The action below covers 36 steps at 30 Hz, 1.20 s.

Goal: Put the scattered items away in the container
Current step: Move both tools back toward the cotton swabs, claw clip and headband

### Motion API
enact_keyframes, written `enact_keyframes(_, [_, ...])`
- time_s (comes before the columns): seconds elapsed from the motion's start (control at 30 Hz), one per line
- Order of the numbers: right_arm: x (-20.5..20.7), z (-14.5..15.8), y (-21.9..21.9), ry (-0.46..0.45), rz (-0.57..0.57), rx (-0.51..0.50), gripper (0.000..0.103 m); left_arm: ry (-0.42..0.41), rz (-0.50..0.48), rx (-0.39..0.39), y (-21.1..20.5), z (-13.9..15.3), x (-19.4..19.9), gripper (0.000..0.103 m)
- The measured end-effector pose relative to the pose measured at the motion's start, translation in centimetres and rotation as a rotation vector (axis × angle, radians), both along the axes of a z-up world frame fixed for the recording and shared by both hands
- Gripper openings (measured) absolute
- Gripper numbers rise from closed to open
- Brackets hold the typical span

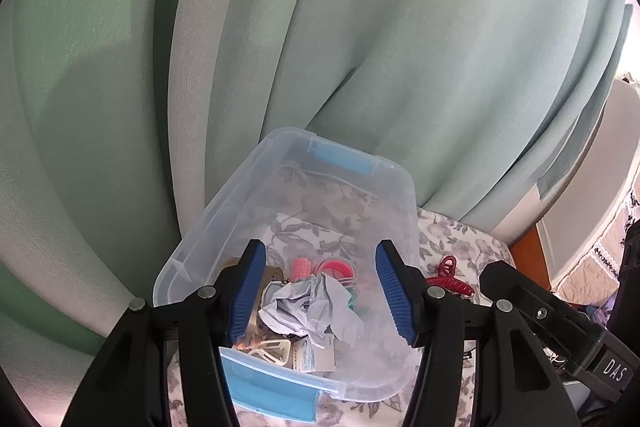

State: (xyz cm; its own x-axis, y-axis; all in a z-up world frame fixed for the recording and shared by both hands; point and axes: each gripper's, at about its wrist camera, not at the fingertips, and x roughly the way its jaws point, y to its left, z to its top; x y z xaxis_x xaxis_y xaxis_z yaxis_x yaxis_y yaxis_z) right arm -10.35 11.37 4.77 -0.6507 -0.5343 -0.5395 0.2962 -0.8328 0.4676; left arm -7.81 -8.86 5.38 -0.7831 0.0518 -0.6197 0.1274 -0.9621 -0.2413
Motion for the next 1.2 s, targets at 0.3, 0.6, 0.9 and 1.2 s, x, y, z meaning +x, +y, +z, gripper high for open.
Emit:
enact_keyframes(0.3, [1.8, 0.5, 3.7, 0.009, -0.049, -0.053, 0.092, 0.001, -0.042, -0.036, 3.2, 1.6, 0.8, 0.059])
enact_keyframes(0.6, [3.2, 0.9, 7.8, 0.012, -0.125, -0.108, 0.092, 0.002, -0.117, -0.088, 8.0, 3.1, 1.4, 0.059])
enact_keyframes(0.9, [5.1, 0.4, 12.3, 0.003, -0.199, -0.154, 0.092, -0.017, -0.185, -0.142, 12.4, 3.3, 1.6, 0.059])
enact_keyframes(1.2, [6.2, -1.6, 16.8, -0.045, -0.293, -0.184, 0.092, -0.076, -0.275, -0.193, 17.3, 1.6, 1.5, 0.059])
